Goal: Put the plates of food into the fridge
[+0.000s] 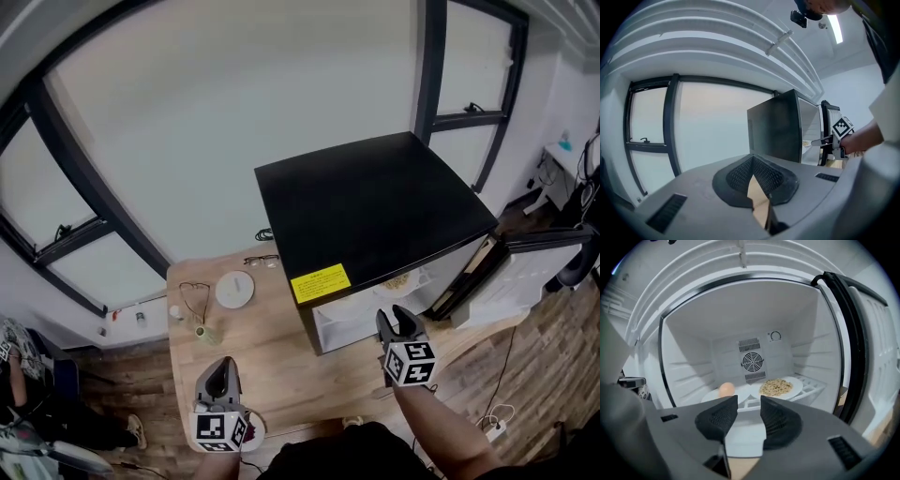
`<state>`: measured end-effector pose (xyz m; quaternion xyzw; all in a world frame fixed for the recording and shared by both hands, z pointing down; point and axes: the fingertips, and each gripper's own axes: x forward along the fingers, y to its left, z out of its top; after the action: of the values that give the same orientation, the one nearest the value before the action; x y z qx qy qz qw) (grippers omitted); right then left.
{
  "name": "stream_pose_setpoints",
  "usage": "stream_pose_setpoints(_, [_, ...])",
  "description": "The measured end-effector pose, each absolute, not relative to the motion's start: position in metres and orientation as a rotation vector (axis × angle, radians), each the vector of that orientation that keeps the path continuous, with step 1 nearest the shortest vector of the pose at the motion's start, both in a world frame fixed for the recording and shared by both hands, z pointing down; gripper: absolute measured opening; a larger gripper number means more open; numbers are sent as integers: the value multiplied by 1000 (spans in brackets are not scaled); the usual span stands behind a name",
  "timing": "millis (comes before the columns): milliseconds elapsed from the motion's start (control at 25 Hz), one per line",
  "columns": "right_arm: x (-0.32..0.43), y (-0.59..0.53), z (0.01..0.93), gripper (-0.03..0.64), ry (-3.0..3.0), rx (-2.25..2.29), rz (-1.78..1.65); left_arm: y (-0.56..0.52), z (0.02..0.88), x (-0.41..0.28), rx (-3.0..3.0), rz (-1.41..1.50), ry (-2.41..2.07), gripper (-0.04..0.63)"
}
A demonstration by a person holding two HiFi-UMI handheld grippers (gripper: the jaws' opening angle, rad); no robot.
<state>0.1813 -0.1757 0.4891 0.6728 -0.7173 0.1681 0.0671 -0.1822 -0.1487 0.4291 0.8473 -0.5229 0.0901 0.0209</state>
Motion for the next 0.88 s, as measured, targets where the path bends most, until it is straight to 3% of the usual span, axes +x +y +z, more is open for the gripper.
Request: stream_pose_setpoints(880, [-106,-53,588,164,-2400,1472,833,-28,489,-384,2433,331,-1709,3])
